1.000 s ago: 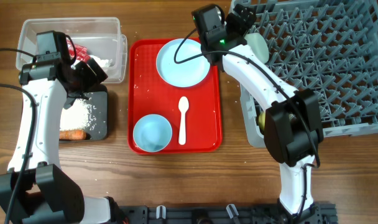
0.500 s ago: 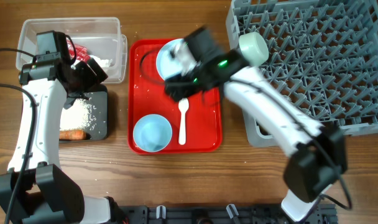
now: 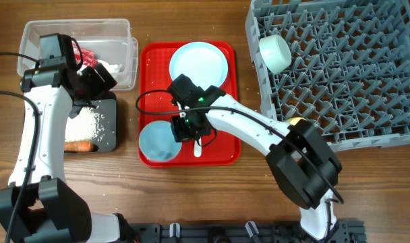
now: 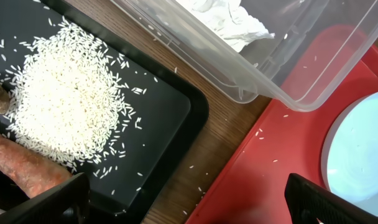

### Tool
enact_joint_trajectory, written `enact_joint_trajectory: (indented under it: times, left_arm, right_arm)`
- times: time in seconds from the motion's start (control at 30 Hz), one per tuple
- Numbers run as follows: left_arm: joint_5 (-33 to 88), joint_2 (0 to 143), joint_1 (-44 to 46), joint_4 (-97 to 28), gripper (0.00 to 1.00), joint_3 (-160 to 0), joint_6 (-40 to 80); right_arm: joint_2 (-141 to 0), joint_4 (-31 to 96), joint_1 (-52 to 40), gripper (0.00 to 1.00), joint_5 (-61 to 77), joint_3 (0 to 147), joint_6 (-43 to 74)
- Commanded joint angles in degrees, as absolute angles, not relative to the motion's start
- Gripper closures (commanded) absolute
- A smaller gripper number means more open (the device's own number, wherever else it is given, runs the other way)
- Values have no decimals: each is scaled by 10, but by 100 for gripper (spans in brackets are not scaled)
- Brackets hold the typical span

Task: Sort waste into correct bins and load items into the dishwasher rack
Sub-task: 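Grasp the green bowl with the right gripper and place it in the rack, then grasp the blue bowl with the right gripper and place it in the rack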

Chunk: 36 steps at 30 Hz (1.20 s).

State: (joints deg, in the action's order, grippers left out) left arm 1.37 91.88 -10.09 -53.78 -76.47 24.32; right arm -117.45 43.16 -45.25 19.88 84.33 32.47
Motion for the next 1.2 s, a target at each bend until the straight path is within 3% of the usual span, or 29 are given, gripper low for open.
enact_joint_trajectory:
  times: [0.0, 0.13, 0.3, 0.43, 0.57, 0.7, 0.87, 1.17]
  left_arm:
    - [14, 919, -101, -536, 0, -769, 243]
    - [14, 919, -101, -537, 0, -769, 243]
    - [14, 919, -101, -537, 0, -769, 243]
    - [14, 919, -101, -536, 0, -769, 243]
    - [14, 919, -101, -536, 0, -769, 243]
    - [14, 919, -101, -536, 0, -769, 243]
    - [14, 919, -101, -536, 0, -769, 243]
    - [14, 919, -101, -536, 0, -769, 243]
  right_arm:
    - [-1186, 429, -446, 96, 193, 842, 346]
    - [-1149, 435, -429, 96, 167, 851, 329]
    - [-972, 517, -331, 96, -40, 884, 268]
    - [-826, 565, -263, 96, -407, 884, 201]
    - [-809, 579, -248, 96, -655, 869, 149]
    - [-841, 577, -248, 96, -727, 814, 69]
    - [-915, 566, -248, 96, -741, 770, 60]
    - [-1003, 527, -249, 96, -637, 764, 79]
